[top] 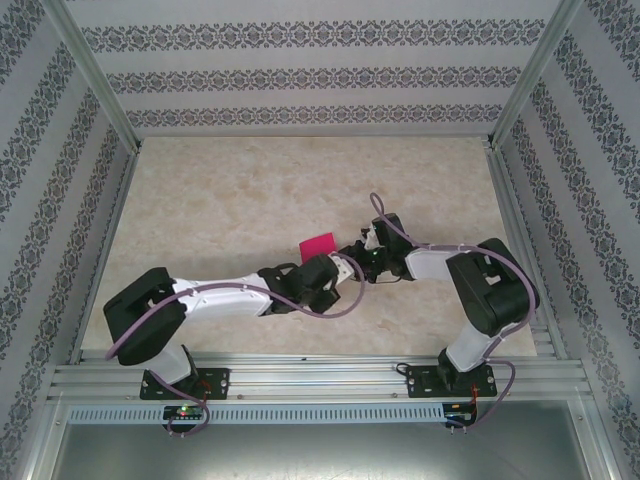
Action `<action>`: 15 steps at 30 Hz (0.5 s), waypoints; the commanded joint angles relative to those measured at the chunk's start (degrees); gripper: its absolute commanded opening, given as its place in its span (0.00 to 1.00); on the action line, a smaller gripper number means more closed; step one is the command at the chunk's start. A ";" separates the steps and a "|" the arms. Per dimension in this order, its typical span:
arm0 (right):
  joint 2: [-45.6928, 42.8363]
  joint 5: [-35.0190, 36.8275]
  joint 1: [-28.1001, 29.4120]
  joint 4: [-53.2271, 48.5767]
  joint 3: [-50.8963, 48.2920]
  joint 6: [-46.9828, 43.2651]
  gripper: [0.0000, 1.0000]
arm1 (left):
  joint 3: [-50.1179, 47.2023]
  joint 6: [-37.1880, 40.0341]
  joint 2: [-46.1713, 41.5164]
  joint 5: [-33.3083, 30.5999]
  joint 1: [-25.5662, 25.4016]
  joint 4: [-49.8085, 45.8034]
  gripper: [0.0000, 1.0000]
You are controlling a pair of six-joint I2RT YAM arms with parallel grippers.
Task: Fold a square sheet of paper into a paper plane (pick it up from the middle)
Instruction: Third fold the triangle at the center of the table.
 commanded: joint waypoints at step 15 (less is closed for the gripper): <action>4.38 1.64 2.50 -9.06 12.78 -8.64 0.13 | -5.06 -7.97 0.63 33.87 15.11 6.75 0.00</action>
